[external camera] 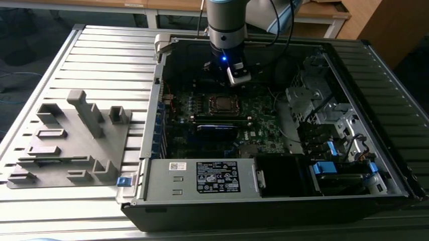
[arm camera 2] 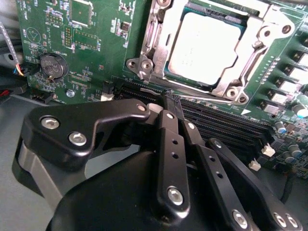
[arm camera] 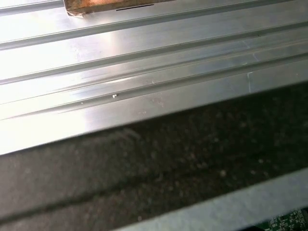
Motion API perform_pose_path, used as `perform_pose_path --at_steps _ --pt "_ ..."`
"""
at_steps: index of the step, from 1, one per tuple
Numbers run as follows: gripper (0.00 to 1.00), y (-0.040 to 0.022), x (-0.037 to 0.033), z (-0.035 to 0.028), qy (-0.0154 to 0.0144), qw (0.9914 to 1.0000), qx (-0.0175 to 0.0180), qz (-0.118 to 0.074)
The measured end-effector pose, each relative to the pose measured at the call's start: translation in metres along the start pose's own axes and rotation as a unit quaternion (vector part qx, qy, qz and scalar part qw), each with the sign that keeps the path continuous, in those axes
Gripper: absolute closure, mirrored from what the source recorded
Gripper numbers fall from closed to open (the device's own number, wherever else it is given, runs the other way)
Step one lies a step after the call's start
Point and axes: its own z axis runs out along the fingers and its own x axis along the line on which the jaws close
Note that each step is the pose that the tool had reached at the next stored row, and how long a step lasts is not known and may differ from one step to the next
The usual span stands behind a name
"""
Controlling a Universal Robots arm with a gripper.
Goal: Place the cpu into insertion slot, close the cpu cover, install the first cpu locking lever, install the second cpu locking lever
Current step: 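Install the first cpu locking lever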
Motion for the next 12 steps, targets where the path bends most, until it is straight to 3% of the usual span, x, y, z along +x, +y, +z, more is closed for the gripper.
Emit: perform_pose_path --at_steps 5,10,12 --pt "0.89 0.0001 0.0 0.0001 -0.0003 1.0 -0.0001 0.0" --pt "0.89 -0.0004 0.001 0.0015 -0.0062 0.99998 -0.0018 -0.001" --pt "0.89 -0.0004 0.001 0.0015 -0.0063 0.99998 -0.0018 -0.001"
